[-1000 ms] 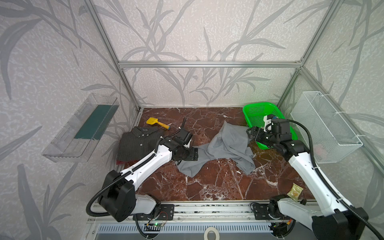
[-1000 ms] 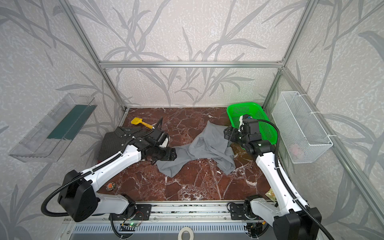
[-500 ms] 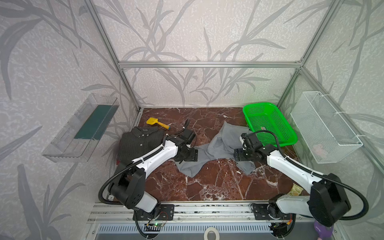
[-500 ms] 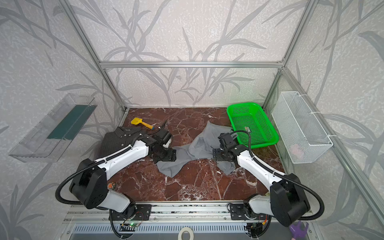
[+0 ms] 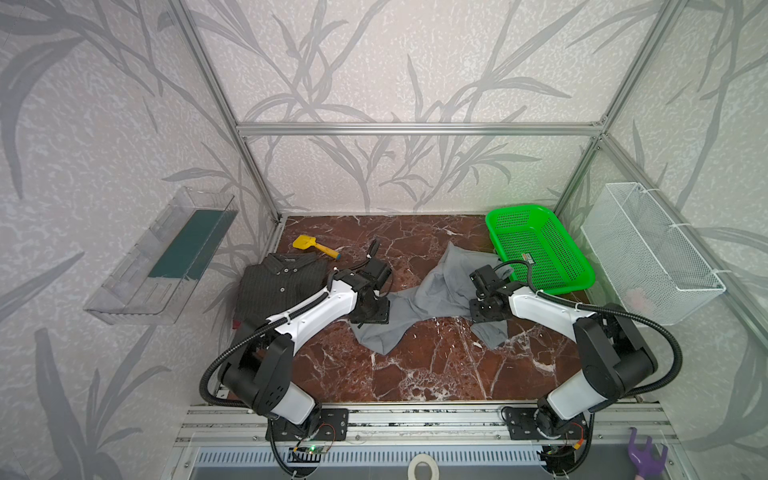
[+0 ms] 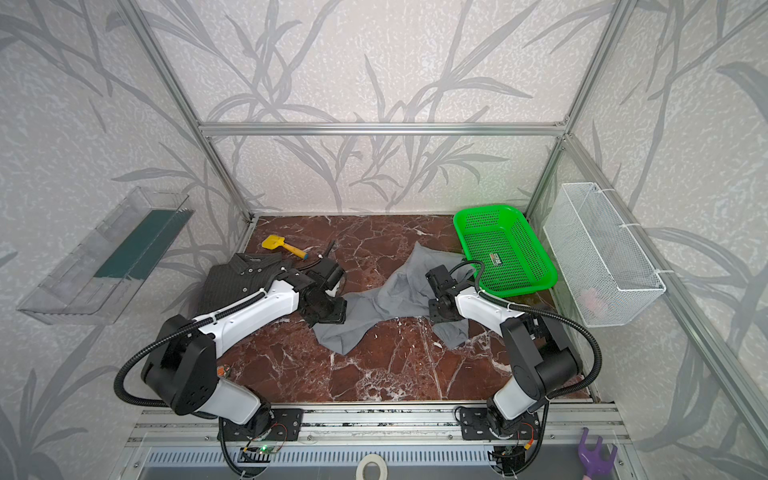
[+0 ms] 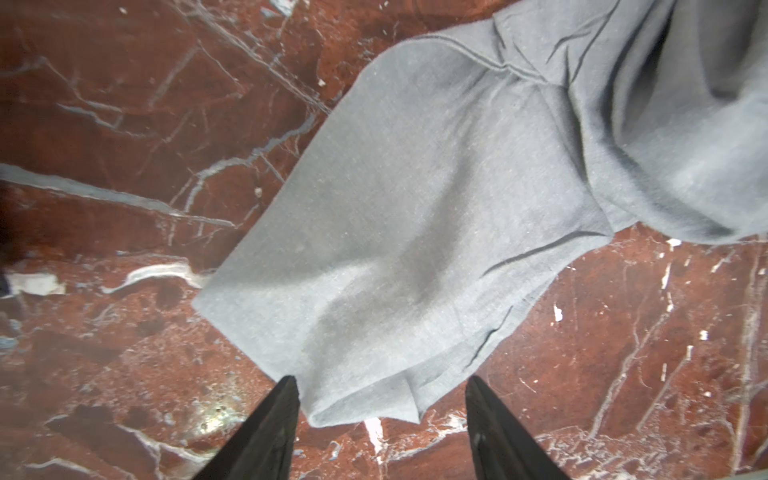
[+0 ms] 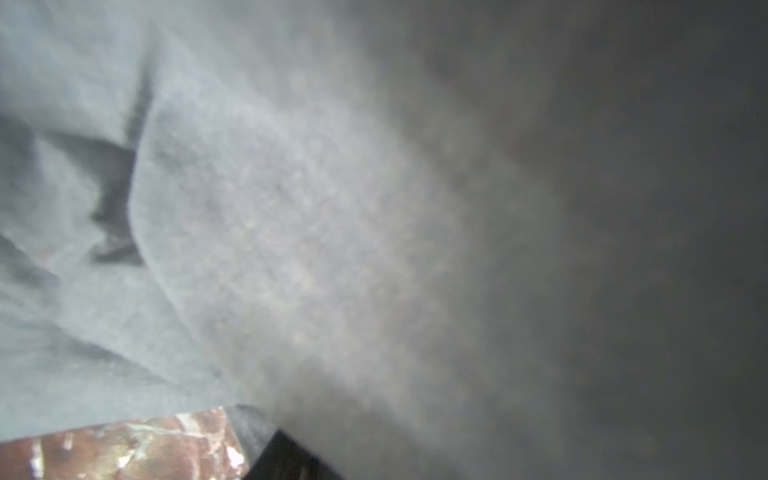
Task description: Fold and stack the long sleeve shirts
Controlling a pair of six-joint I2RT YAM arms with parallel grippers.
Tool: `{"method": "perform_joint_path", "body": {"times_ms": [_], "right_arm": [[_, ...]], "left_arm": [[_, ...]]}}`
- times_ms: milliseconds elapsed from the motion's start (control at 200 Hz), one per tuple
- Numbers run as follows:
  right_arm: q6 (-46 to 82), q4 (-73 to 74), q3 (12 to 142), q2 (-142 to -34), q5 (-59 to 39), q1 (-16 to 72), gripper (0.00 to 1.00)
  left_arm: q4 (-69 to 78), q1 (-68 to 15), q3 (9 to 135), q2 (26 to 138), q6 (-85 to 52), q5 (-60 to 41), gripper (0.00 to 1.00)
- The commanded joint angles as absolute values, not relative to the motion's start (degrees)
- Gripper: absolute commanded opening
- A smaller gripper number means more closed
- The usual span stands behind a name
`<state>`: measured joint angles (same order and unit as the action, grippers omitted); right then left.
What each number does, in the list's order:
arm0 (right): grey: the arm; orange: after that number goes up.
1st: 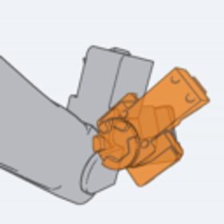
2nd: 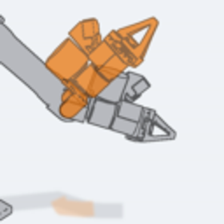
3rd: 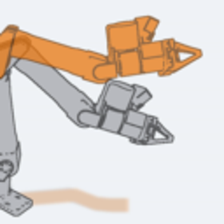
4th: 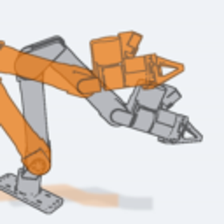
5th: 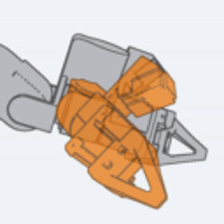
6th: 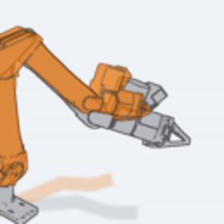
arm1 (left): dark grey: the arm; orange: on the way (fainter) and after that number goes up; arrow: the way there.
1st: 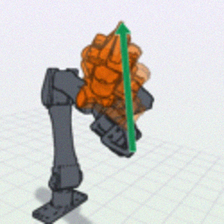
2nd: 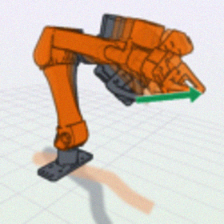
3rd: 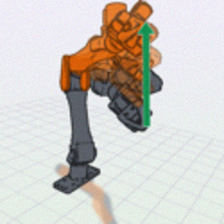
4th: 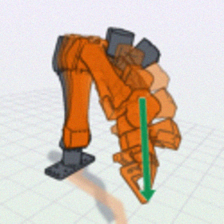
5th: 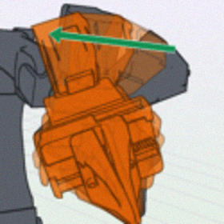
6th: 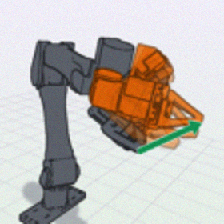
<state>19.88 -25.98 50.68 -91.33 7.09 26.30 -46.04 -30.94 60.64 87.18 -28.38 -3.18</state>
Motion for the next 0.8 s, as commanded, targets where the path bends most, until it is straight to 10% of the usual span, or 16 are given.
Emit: {"method": "perform_joint_path", "body": {"times_ms": [0, 115, 420, 795], "right_arm": [[19.04, -26.14, 53.40, -88.53, 3.87, 26.56, 0.23], [18.63, -28.24, 55.61, -84.15, 0.15, 27.01, 0.00], [19.95, -37.82, 71.19, -68.27, -8.84, 28.69, 0.00], [26.20, -48.69, 116.84, -77.54, -24.72, 28.72, 0.00]], "left_arm": [[-48.26, -30.57, 60.82, 84.76, -28.95, 0.08, 0.63], [-48.38, -30.46, 61.13, 83.65, -27.90, -0.09, 0.63], [-45.77, -30.47, 62.75, 79.18, -25.17, -2.06, 0.68], [-33.14, -35.87, 61.58, 72.23, -19.02, -10.29, 0.87]]}}
